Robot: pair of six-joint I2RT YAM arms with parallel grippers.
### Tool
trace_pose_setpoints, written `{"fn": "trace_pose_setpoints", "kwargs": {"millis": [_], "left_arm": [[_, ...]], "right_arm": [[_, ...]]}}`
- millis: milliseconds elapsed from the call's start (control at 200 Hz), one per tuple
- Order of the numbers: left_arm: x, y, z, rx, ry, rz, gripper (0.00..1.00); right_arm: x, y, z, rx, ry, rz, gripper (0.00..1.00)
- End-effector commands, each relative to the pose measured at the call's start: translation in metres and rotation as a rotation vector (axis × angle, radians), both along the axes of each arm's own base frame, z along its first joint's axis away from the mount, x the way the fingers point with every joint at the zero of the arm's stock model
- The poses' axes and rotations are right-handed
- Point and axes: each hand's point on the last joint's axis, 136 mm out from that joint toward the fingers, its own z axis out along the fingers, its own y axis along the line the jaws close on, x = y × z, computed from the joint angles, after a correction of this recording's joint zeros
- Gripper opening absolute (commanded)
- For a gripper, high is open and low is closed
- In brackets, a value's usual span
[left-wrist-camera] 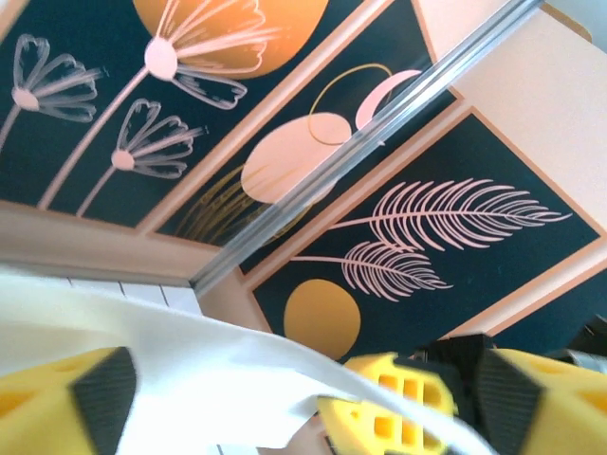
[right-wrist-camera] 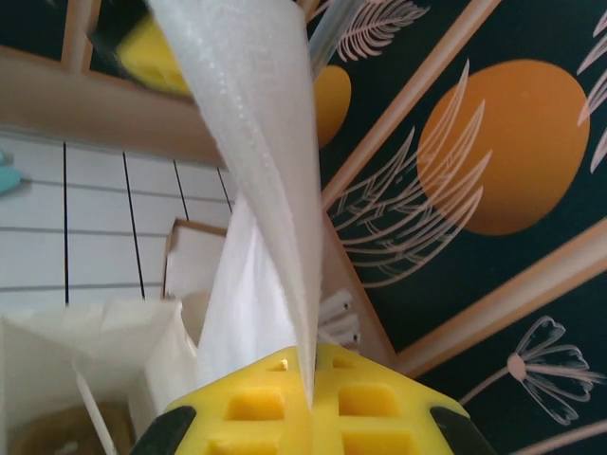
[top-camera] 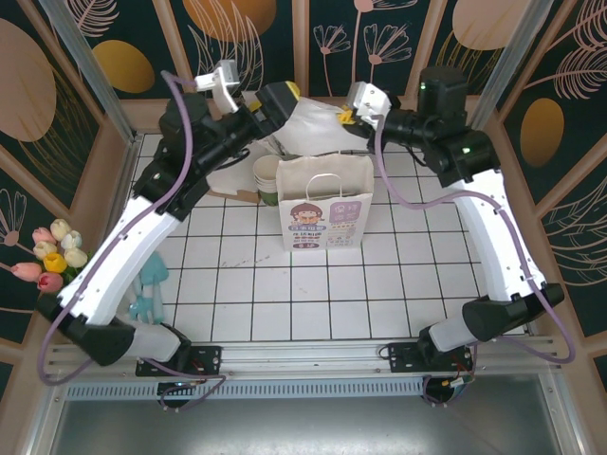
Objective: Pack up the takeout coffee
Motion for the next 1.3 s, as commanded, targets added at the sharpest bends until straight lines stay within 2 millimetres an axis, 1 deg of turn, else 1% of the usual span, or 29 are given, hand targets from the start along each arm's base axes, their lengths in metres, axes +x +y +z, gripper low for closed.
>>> {"fn": "trace_pose_setpoints", "kwargs": {"millis": [0,75,150,190,225,305,365,430,505,595,691,731,741,771,821,946,1016,1096,1196,1291], "left_arm": [[-0.028,0.043,0.034,0.093,-0.208,0.142,0.98],[-0.024,0.074,0.024,0.177,-0.184,0.303,0.98],[-0.017,0.109,0.008,0.245,-0.116,0.481,0.99],[-0.015,0.119,0.001,0.271,-0.094,0.523,0.98],[-0.014,0.123,-0.004,0.287,-0.081,0.535,0.99],[-0.011,0.115,-0.013,0.312,-0.074,0.493,0.99],[-0.007,0.103,-0.025,0.336,-0.059,0.437,0.98],[-0.001,0.091,-0.043,0.376,-0.025,0.384,0.99],[0.005,0.078,-0.064,0.423,0.007,0.328,0.98],[0.012,0.068,-0.087,0.476,0.038,0.291,0.99],[0.021,0.073,-0.107,0.532,0.074,0.334,0.98],[0.026,0.078,-0.115,0.553,0.096,0.359,0.98],[0.027,0.079,-0.116,0.557,0.102,0.364,0.99],[0.03,0.083,-0.122,0.566,0.125,0.381,0.98],[0.035,0.088,-0.13,0.573,0.161,0.408,0.99],[0.046,0.095,-0.149,0.572,0.227,0.441,0.98],[0.049,0.095,-0.153,0.567,0.238,0.447,0.98],[0.051,0.094,-0.155,0.563,0.239,0.443,0.98],[0.052,0.094,-0.155,0.558,0.236,0.445,0.99],[0.053,0.094,-0.155,0.554,0.23,0.441,0.98]], "right_arm": [[-0.019,-0.011,-0.008,-0.082,0.017,0.107,0.0],[-0.024,-0.016,-0.013,-0.131,0.029,0.127,0.0],[-0.021,-0.022,-0.019,-0.187,0.023,0.108,0.0],[-0.017,-0.024,-0.023,-0.21,0.018,0.093,0.0],[-0.014,-0.026,-0.025,-0.228,0.014,0.079,0.0],[-0.004,-0.028,-0.03,-0.253,0.014,0.047,0.0],[0.004,-0.028,-0.032,-0.254,0.034,0.017,0.0],[0.008,-0.023,-0.038,-0.272,0.065,-0.016,0.0],[0.013,-0.015,-0.051,-0.32,0.1,-0.081,0.0],[0.017,-0.008,-0.064,-0.381,0.143,-0.183,0.0],[0.022,-0.005,-0.071,-0.408,0.2,-0.287,0.0],[0.028,-0.011,-0.074,-0.426,0.211,-0.345,0.0],[0.026,-0.007,-0.075,-0.434,0.208,-0.346,0.0],[0.027,-0.005,-0.075,-0.445,0.201,-0.37,0.0],[0.032,-0.007,-0.072,-0.456,0.175,-0.427,0.0],[0.037,-0.002,-0.063,-0.477,0.104,-0.505,0.0],[0.038,0.0,-0.057,-0.49,0.072,-0.553,0.0],[0.035,0.003,-0.059,-0.514,0.062,-0.582,0.0],[0.029,0.008,-0.069,-0.537,0.076,-0.587,0.0],[0.026,0.011,-0.087,-0.566,0.112,-0.589,0.0]]}}
